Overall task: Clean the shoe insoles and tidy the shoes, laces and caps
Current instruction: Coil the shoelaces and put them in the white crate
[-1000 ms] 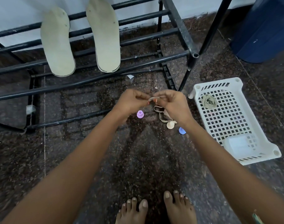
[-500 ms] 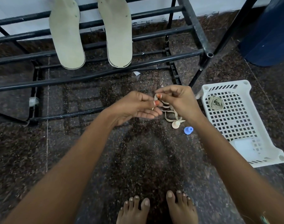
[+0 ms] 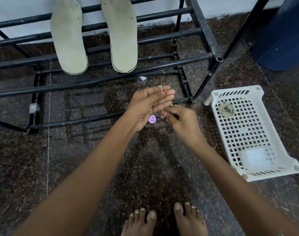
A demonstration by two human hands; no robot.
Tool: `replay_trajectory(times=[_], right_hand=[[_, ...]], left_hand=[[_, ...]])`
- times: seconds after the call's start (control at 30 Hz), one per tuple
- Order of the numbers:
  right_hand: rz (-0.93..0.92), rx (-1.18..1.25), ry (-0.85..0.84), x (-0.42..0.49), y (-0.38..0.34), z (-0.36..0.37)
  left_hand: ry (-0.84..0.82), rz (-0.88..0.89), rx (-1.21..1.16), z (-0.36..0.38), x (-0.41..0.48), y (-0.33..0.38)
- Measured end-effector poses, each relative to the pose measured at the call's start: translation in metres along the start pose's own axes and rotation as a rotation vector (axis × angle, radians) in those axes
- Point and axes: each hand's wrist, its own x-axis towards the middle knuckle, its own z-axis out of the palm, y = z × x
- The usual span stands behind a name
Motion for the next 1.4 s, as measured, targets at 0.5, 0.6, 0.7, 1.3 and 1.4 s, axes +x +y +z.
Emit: replay_trajectory(times=[0.5,0.6,0.7,1.3,1.4], right_hand=[[-0.08,-0.083,0.048,0.004,-0.001,-0.032],[-0.026,0.031,0.06,0.006,-0.004,-0.041],[0.003,0.119,0.076,0.008,-0.005,-0.046],[0.242,0.474,0.12,-0.006,0.003,-0.023],[0.218,0.343,0.11,-0.013,0.003,-0.014]], left_hand=[[-0.096,-0.089,0.564,0.002,0.003,-0.016],[-0.198,-0.131,0.549,0.002,-0.001,-0.013],[-0.262,-0.139,0.515,0.004,-0.005,-0.011],[-0.304,-0.128,0.225,0.009,-0.007,-0.007],[-0.249,-0.117,0.124,0.009,-0.007,-0.008]])
